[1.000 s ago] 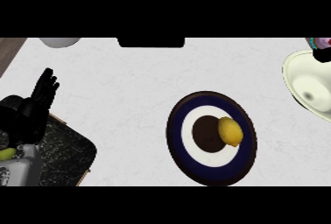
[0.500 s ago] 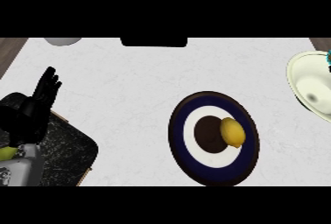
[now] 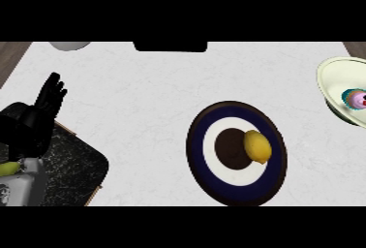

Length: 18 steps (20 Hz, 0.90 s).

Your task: Pick the cupcake from the plate and place it in the bowl

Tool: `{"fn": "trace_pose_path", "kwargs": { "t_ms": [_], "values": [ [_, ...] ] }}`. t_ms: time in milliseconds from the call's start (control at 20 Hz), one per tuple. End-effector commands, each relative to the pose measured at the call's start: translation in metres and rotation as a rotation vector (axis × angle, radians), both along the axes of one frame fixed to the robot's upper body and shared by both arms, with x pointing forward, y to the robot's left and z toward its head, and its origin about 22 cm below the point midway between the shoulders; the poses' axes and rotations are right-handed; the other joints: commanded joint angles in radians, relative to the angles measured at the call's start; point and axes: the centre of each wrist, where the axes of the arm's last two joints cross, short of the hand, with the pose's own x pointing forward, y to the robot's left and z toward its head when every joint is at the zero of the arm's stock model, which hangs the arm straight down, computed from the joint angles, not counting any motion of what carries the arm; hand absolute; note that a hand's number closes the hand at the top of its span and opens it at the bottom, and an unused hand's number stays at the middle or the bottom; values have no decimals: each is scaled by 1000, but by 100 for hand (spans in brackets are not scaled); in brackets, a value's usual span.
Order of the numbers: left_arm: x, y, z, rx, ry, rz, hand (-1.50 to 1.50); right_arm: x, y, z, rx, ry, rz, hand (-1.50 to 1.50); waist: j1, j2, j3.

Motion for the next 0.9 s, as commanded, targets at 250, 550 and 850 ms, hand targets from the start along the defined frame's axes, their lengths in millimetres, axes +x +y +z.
{"fn": "trace_pose_path", "kwargs": {
  "t_ms": [250, 550, 850],
  "values": [
    [-9, 12, -3, 3, 8, 12, 0, -10, -20, 23, 280, -613, -68, -150, -23, -13, 1],
    [-15, 3, -8, -7, 9, 37, 0, -75, -79, 9, 411, -774, -107, -150, -32, -11, -1],
    [-22, 18, -12, 20, -7, 44, 0, -155, -122, -13, 453, -701, -94, -150, -41, -15, -2]
  ]
}}
